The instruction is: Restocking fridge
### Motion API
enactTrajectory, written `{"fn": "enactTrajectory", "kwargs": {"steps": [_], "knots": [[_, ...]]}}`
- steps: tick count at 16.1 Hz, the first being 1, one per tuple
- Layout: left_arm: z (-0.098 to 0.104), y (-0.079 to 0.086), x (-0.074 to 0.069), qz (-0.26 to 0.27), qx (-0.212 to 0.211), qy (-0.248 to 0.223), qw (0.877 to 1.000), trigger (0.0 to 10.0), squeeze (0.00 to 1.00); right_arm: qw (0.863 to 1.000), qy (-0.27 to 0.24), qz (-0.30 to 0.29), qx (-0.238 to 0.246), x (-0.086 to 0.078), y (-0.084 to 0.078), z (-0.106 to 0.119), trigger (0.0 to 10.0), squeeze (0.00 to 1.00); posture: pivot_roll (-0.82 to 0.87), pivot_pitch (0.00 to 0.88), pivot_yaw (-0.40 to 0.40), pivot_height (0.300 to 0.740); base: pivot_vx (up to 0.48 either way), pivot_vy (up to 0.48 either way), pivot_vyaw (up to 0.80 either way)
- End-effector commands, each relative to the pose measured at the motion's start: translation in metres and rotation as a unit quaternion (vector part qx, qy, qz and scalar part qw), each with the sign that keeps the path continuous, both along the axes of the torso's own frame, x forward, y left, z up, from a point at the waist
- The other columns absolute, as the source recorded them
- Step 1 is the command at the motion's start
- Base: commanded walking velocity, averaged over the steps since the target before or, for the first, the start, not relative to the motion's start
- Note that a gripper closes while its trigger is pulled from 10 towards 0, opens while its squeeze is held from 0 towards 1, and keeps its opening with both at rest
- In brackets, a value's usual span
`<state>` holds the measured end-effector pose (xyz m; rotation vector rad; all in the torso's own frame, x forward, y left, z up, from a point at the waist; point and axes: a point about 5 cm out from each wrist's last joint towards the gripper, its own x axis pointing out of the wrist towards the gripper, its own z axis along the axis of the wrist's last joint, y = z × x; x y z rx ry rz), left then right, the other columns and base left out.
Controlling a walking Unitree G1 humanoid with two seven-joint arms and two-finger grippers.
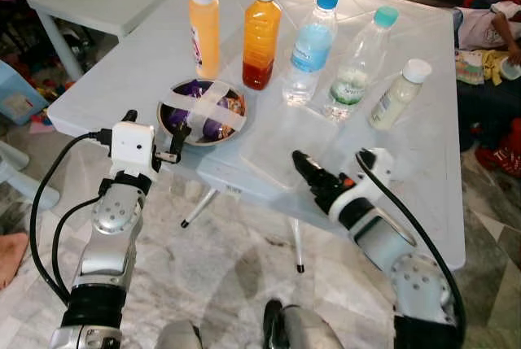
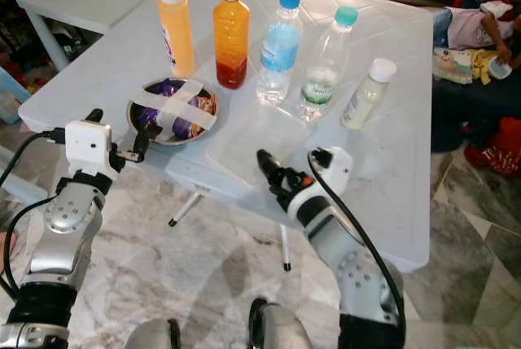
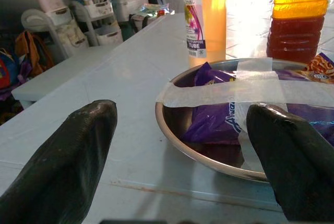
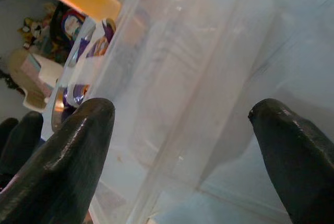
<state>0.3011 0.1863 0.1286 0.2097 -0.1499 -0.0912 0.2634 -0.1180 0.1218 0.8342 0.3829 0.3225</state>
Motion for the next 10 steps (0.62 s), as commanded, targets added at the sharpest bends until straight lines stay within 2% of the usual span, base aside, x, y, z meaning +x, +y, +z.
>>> {"fn": "enactTrajectory", "kwargs": {"steps": [1, 2, 6, 9, 10], "knots": [[-0.001, 0.000, 0.001, -0.004, 0.006, 0.002, 1.000, 10.0, 0.00, 0.999, 0.005, 0.010, 0.045, 0.004, 0.015, 0.003, 2.4, 0.00, -0.01, 0.118, -0.044, 0.740, 0.000, 0.000, 0.00], [-0.001, -0.002, 0.001, -0.005, 0.005, 0.001, 1.000, 10.0, 0.00, 0.998, 0.003, 0.015, 0.054, 0.007, 0.020, 0.004, 0.0, 0.00, -0.01, 0.117, -0.044, 0.740, 0.000, 0.000, 0.00], [-0.001, -0.003, 0.001, -0.006, 0.004, 0.000, 1.000, 10.0, 0.00, 0.997, -0.001, 0.020, 0.071, 0.015, 0.027, 0.007, 0.0, 0.00, -0.01, 0.114, -0.044, 0.740, 0.000, 0.000, 0.00], [-0.001, -0.003, 0.000, -0.006, 0.003, 0.000, 1.000, 10.0, 0.00, 0.997, 0.012, 0.002, 0.076, 0.016, 0.021, 0.004, 0.0, 0.00, -0.01, 0.119, -0.045, 0.740, 0.000, 0.000, 0.00], [-0.004, -0.006, -0.002, -0.027, -0.010, 0.012, 1.000, 10.0, 0.00, 0.997, 0.016, -0.005, 0.069, 0.015, 0.017, 0.002, 0.0, 0.00, -0.01, 0.119, -0.045, 0.740, 0.000, 0.000, 0.00]]}}
